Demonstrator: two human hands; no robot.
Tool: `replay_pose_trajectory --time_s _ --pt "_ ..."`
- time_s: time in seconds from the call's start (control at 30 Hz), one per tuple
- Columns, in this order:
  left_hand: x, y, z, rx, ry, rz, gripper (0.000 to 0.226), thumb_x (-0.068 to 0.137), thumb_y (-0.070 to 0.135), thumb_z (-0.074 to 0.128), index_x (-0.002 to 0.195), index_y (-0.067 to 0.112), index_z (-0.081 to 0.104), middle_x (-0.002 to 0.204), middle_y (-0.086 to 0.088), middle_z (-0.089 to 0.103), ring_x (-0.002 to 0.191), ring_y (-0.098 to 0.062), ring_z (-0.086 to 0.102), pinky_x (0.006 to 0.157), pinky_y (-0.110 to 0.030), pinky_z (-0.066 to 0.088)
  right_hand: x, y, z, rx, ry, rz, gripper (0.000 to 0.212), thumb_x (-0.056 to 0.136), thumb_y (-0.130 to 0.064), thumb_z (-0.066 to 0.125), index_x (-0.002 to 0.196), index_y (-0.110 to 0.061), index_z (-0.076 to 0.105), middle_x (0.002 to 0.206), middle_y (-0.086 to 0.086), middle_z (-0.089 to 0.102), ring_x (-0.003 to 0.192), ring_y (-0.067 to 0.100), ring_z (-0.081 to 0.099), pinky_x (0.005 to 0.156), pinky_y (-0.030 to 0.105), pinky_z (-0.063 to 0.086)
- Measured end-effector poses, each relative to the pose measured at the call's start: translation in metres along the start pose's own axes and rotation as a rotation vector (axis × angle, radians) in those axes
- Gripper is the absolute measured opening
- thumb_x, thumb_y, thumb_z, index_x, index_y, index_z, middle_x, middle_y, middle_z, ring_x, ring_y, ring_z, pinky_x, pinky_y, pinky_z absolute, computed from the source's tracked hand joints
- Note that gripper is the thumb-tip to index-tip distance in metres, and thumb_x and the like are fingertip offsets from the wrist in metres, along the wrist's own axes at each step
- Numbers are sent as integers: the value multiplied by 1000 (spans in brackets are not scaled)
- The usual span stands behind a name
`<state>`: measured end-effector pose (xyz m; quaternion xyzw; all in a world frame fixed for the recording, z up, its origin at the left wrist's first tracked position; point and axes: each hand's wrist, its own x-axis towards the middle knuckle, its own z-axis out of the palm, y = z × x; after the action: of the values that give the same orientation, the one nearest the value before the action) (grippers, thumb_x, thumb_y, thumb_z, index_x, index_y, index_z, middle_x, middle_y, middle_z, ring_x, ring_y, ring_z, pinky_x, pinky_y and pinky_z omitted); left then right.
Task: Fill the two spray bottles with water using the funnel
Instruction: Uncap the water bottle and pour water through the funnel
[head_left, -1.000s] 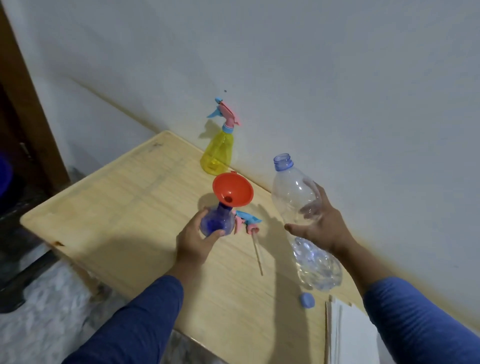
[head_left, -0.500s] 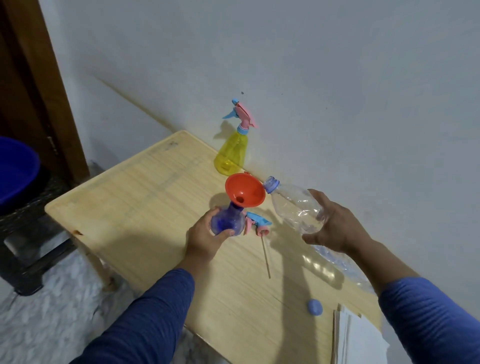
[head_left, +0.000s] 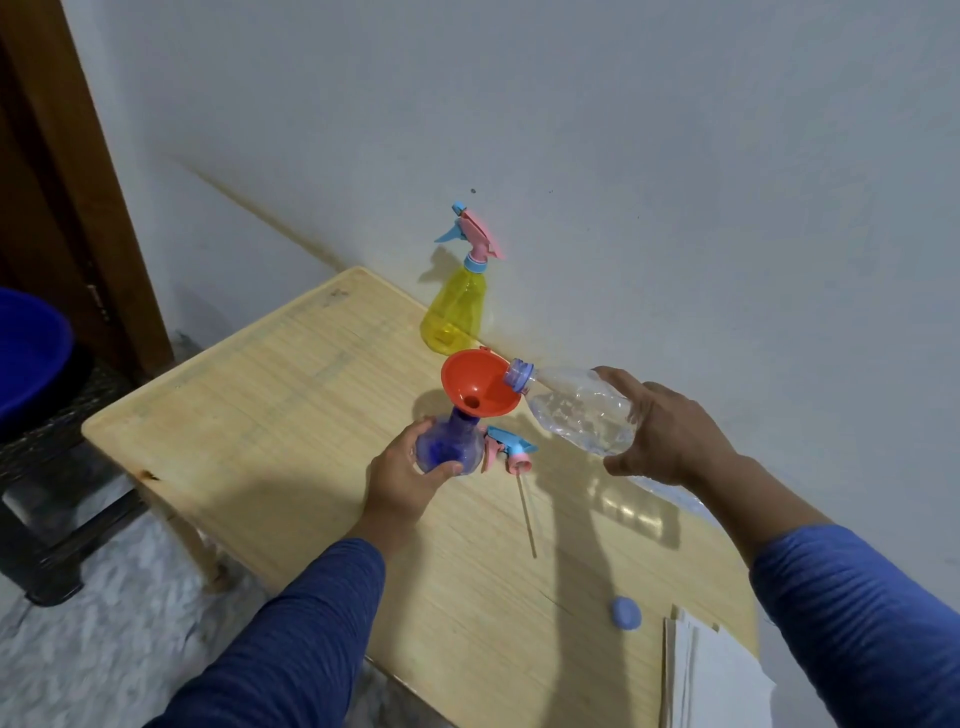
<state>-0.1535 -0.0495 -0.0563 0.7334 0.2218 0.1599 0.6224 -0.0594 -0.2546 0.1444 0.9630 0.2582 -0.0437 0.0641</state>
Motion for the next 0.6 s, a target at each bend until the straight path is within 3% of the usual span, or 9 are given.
replay_pose_trajectory --time_s 0.6 --pt "0 1 0 -19 -3 -12 68 68 20 82 129 20 53 127 4 59 117 -13 54 101 -32 45 -3 7 -10 -126 15 7 96 64 -39 75 141 -45 18 89 -3 47 81 18 44 75 28 36"
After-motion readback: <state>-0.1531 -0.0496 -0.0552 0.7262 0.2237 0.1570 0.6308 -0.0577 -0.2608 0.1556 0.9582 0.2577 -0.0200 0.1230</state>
